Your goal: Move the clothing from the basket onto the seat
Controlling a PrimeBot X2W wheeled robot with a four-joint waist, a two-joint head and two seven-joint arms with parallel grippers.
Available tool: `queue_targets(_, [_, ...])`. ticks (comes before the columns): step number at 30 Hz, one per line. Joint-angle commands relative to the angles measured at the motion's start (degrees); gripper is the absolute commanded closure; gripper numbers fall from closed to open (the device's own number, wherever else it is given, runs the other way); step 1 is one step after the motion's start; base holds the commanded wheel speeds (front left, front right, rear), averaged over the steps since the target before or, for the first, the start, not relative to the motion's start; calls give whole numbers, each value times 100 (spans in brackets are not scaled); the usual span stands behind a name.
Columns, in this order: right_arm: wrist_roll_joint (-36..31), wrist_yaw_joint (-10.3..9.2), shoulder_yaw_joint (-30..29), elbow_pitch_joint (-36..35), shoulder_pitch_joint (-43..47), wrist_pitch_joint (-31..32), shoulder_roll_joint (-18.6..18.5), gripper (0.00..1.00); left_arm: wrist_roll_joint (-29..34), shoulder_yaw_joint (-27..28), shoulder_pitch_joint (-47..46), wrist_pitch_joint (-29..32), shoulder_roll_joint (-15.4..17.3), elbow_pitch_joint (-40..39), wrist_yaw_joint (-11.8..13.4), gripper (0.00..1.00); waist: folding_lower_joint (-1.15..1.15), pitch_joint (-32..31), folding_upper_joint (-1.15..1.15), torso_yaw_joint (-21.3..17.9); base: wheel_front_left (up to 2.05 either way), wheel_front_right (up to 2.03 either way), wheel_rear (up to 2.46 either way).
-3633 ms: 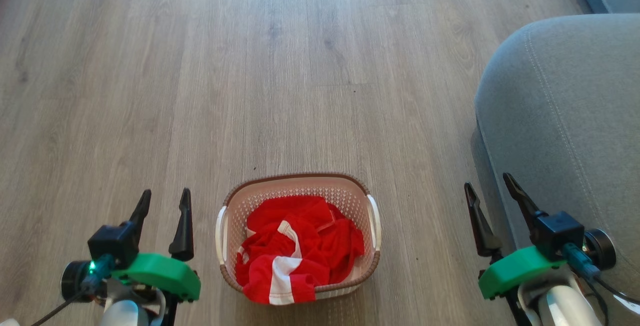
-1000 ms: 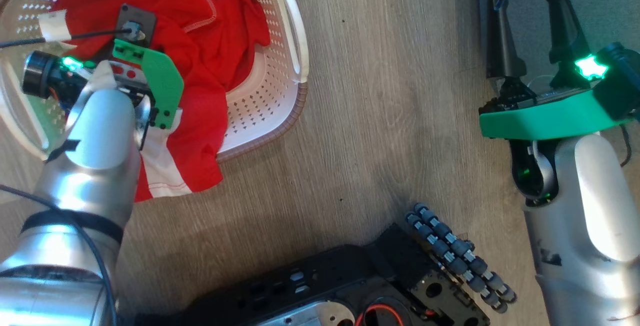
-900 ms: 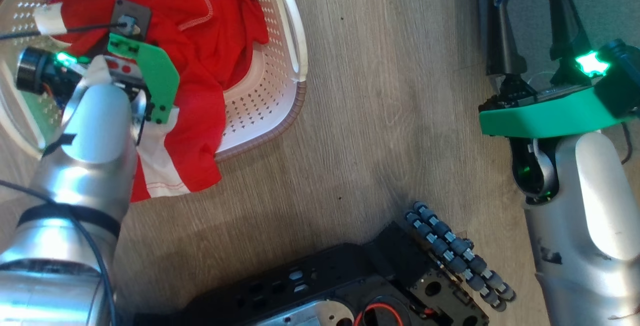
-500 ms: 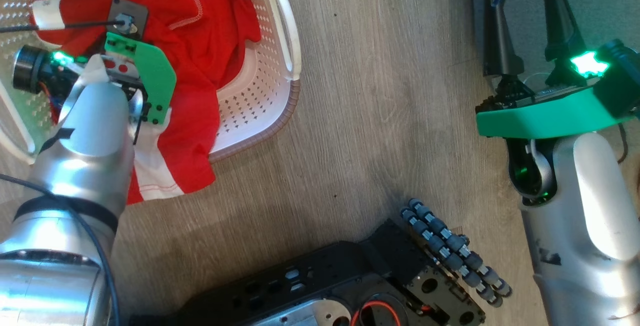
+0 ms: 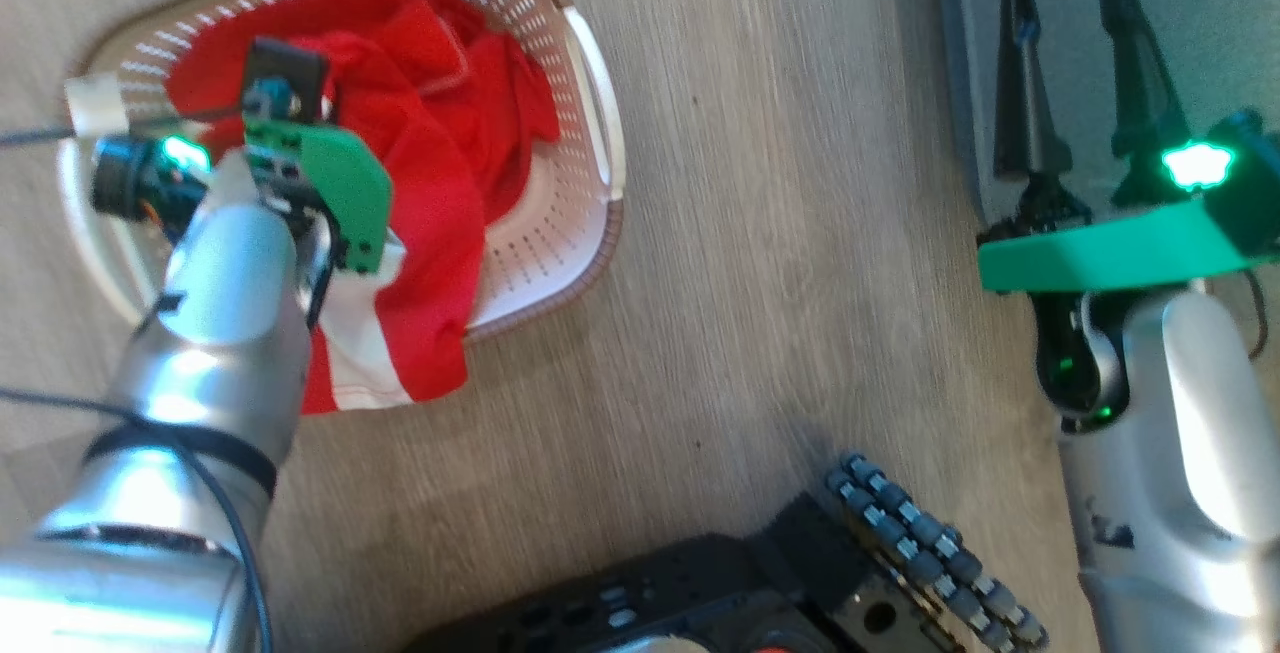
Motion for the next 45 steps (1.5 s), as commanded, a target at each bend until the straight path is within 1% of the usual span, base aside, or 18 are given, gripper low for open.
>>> queue_targets(1, [-34, 40, 27, -113, 326, -52, 21, 0, -117, 149, 358, -163, 50, -128, -60, 100, 1, -461, 0, 217, 0, 0, 0])
queue_targets(5, [-120, 40, -86, -50, 496, -52, 21, 0, -338, 273, 695, -344, 9, -337, -150, 100, 1, -925, 0, 393, 0, 0, 0])
queue_targets(9, [-235, 40, -214, 7, 752, -52, 21, 0, -649, 498, 1226, -422, -6, -860, -202, 100, 1, -1539, 0, 622, 0, 0, 0])
queue_targets(18, [-548, 40, -476, 115, 1343, -52, 21, 0, -1187, 1041, 2764, -432, 45, -2921, -227, 100, 1, -2807, 0, 1038, 0, 0, 0])
queue_targets(22, [-703, 40, -536, 182, 1586, -52, 8, 0, -1327, 1201, 3322, -433, 25, -3586, -191, 100, 1, -3316, 0, 1157, 0, 0, 0])
queue_targets(26, [-776, 40, -503, 238, 1743, -52, -96, 0, -1418, 1344, 3727, -433, 29, -4084, -124, 100, 1, -3714, 0, 1226, 0, 0, 0])
queue_targets(30, [-824, 40, -434, 309, 1858, -52, -213, 0, -1409, 1382, 4072, -433, 56, -4390, -37, 100, 1, -4041, 0, 1251, 0, 0, 0])
queue_targets(33, [-871, 40, -365, 378, 1924, -52, -285, 0, -1364, 1361, 4257, -422, 127, -4527, -20, 100, 1, -4243, 0, 1243, 0, 0, 0])
queue_targets(37, [-875, 40, -319, 476, 2031, -52, -355, 0, -1337, 1345, 4391, -427, 218, -4673, -72, 100, 1, -4487, 0, 1248, 0, 0, 0])
queue_targets(38, [-875, 40, -309, 494, 2059, -52, -372, 0, -1328, 1349, 4423, -428, 233, -4734, -80, 99, 1, -4537, 0, 1249, 0, 0, 0])
queue_targets(39, [-872, 40, -301, 512, 2083, -52, -389, 0, -1324, 1359, 4468, -429, 238, -4780, -71, 95, 1, -4587, 0, 1249, 0, 0, 0])
queue_targets(41, [-870, 40, -303, 528, 2127, -52, -422, 0, -1321, 1365, 4561, -430, 247, -4855, -67, 98, 1, -4673, 0, 1249, 0, 0, 0])
queue_targets(45, [-867, 40, -326, 518, 2202, -52, -457, 0, -1292, 1375, 4709, -431, 300, -5009, -37, 100, 1, -4759, 0, 1246, 0, 0, 0])
